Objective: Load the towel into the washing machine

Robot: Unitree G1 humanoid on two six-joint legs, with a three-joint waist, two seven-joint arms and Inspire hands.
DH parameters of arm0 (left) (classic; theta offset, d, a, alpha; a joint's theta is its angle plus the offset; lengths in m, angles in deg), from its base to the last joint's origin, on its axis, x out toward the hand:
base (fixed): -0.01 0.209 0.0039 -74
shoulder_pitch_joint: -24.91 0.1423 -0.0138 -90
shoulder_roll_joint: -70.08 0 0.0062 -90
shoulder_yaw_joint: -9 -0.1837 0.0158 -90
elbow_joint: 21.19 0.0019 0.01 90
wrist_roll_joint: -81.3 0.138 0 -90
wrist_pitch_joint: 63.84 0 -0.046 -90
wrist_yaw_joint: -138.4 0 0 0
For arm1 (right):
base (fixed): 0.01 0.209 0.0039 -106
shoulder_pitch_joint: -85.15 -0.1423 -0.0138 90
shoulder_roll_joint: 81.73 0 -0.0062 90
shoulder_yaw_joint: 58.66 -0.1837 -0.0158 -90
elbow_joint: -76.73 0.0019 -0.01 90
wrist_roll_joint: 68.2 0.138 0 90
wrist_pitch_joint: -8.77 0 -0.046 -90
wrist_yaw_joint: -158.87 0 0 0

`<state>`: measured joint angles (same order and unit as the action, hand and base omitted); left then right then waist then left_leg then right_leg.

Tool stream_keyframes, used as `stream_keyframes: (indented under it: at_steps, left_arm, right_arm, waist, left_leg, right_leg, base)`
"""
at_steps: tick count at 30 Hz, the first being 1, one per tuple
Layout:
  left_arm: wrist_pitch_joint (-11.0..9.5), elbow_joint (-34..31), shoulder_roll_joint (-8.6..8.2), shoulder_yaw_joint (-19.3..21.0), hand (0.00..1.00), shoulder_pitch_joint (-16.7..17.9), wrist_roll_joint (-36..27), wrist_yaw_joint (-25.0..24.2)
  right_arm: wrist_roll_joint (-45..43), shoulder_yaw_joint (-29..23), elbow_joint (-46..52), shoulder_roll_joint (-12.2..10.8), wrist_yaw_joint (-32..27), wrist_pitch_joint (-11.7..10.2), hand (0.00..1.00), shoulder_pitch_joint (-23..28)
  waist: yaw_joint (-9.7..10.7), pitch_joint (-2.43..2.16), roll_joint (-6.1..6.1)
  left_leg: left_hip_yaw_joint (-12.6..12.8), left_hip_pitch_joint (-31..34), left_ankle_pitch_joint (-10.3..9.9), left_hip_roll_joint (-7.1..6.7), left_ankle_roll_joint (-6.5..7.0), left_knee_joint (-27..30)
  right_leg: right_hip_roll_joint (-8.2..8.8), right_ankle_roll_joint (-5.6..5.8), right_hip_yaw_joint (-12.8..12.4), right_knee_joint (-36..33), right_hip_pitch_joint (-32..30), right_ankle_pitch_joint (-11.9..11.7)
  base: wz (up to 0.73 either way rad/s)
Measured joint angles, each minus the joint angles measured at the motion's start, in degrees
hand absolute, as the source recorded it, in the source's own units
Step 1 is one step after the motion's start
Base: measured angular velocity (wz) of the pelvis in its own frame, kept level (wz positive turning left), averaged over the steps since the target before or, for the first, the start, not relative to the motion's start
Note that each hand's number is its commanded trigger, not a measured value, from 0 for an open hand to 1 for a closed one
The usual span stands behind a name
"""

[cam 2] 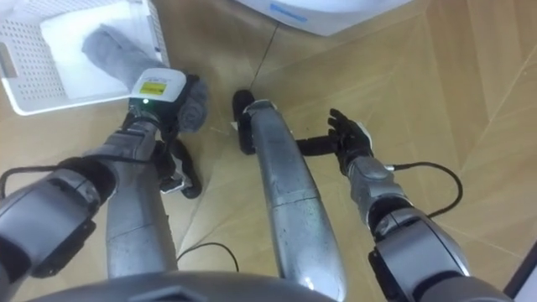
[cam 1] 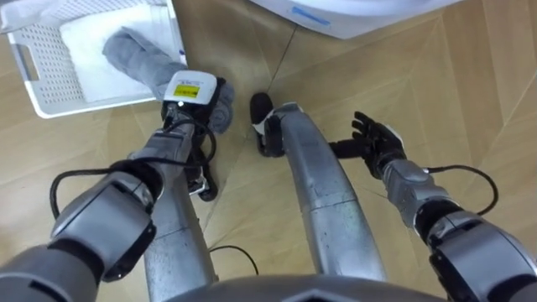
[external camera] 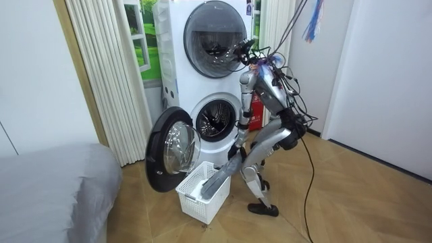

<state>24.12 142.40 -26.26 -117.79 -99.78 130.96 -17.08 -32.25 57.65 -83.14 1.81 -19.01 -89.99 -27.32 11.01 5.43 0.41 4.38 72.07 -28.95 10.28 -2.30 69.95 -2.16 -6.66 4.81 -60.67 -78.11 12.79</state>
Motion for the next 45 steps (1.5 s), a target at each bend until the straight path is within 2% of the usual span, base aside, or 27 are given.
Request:
stream_keyframes:
  at_steps: [4,11,17,20,24,25,28,29,31,34,37,41,43,45]
  left_arm:
    - [0.01,1.00,0.57,-1.78,1.00,-1.44,0.03,0.08]
    - [0.02,1.80,0.50,-2.94,1.00,-1.80,0.02,0.18]
    - [-0.20,1.77,0.40,-2.13,1.00,-0.47,-0.39,-0.38]
    - [-1.52,1.79,0.46,-1.63,1.00,0.73,-0.66,-0.36]
    - [-4.53,1.80,0.37,-1.46,1.00,2.28,-0.63,-0.23]
    - [-5.29,1.79,0.39,-0.33,1.00,2.97,-0.63,0.00]
    - [-6.53,1.79,0.62,1.44,1.00,4.52,-0.77,0.89]
    - [-7.04,1.81,0.64,1.76,1.00,4.92,-1.76,1.51]
    - [-7.45,1.68,0.74,2.20,1.00,4.74,-2.89,2.94]
    - [-8.35,1.38,1.54,5.23,1.00,4.31,-2.91,5.63]
    - [-8.96,-0.79,2.50,6.61,1.00,4.35,-4.18,8.12]
    - [-9.79,-6.50,3.43,9.01,1.00,4.12,-8.24,11.28]
    - [-10.21,-8.24,2.65,10.23,1.00,4.31,-10.03,12.41]
    - [-10.81,-10.00,2.52,10.24,1.00,4.69,-11.10,12.55]
  right_arm:
    - [0.26,0.32,0.02,0.07,0.09,0.00,0.00,-0.06]
    - [0.78,1.61,0.08,0.33,0.42,-0.02,0.00,-0.20]
    - [1.55,1.69,-0.94,0.03,0.47,0.01,0.00,0.38]
    - [1.03,1.75,-1.10,-0.44,0.48,0.04,0.00,1.30]
    - [-1.34,2.68,-1.53,-0.77,0.36,0.00,0.00,2.62]
    - [-1.91,2.80,-1.76,-0.76,0.29,0.00,0.00,2.77]
    - [-3.00,2.82,-1.77,-0.60,0.01,-0.10,0.00,3.38]
    - [-3.01,2.78,-1.85,-0.43,-0.17,-0.09,0.00,3.50]
    - [-3.15,2.72,-1.83,-0.04,-0.15,-0.09,0.00,3.49]
    - [-4.68,1.70,-1.68,-0.07,-0.17,-0.08,0.00,2.80]
    - [-5.53,1.72,-1.35,-0.12,-0.05,-0.59,0.00,2.31]
    - [-10.14,0.49,-1.39,0.04,0.54,-0.67,0.00,0.27]
    - [-10.68,-0.25,-1.37,0.00,0.62,-0.65,0.00,-0.72]
    - [-10.69,-0.59,-1.38,0.03,0.81,-0.72,0.00,-1.23]
  waist:
    - [0.00,0.00,0.00]
    - [0.02,0.00,0.12]
    - [0.01,-0.10,0.42]
    - [-0.09,-0.12,0.48]
    - [-0.31,-0.14,0.50]
    - [-0.69,-0.14,0.50]
    - [-1.08,-0.14,0.50]
    - [-1.25,-0.13,0.48]
    - [-1.45,-0.14,0.47]
    - [-2.41,-0.08,0.34]
    - [-4.10,-0.05,0.24]
    - [-5.26,0.03,-0.02]
    - [-6.59,0.17,-0.33]
    - [-6.97,0.28,-0.53]
  left_leg:
    - [-0.23,0.24,-0.27,-0.04,0.06,0.12]
    - [-0.42,0.16,-0.86,-0.05,0.33,0.69]
    - [0.01,-2.11,-1.27,-0.26,0.75,0.48]
    - [0.19,-4.76,-1.24,-0.55,0.67,-0.85]
    - [0.13,-10.45,0.38,-1.87,0.34,-6.13]
    - [0.21,-12.32,0.84,-1.95,0.27,-7.81]
    - [0.53,-16.79,2.15,-2.40,0.63,-11.97]
    - [0.55,-18.88,2.89,-2.97,0.80,-14.10]
    - [0.38,-21.40,4.16,-3.99,0.98,-17.15]
    - [0.42,-24.57,4.87,-4.07,1.09,-19.74]
    - [0.65,-28.03,5.32,-4.18,1.24,-21.96]
    - [0.61,-30.64,7.07,-5.74,1.78,-25.36]
    - [0.61,-32.04,7.24,-5.83,1.84,-25.82]
    - [0.35,-32.94,7.27,-5.91,1.90,-26.20]
  right_leg:
    - [-0.01,0.01,0.14,0.00,-0.09,0.11]
    - [-0.01,0.19,0.28,-0.26,-0.09,0.21]
    - [0.06,0.17,-0.11,-0.21,1.54,0.27]
    - [0.34,0.20,-0.17,0.82,4.01,0.37]
    - [1.14,0.58,-0.02,5.24,10.03,-0.28]
    - [1.05,0.68,0.01,7.06,11.98,-0.75]
    - [1.11,0.90,-0.12,10.66,16.44,-1.65]
    - [1.49,1.03,-0.06,12.24,18.50,-1.82]
    - [2.30,1.32,0.09,14.27,20.93,-2.03]
    - [2.28,1.39,0.33,16.77,24.21,-2.42]
    - [2.38,1.52,0.44,18.64,27.66,-2.35]
    - [3.99,2.09,0.91,20.58,30.05,-2.53]
    - [4.05,2.34,0.95,21.26,31.70,-2.67]
    - [4.23,2.46,1.42,21.79,32.89,-2.64]
  base:
    - [0.00]
    - [-0.02]
    - [-0.07]
    - [0.02]
    - [0.13]
    - [0.07]
    - [0.05]
    - [0.22]
    - [0.23]
    - [0.02]
    - [0.03]
    - [0.21]
    - [0.02]
    - [0.09]
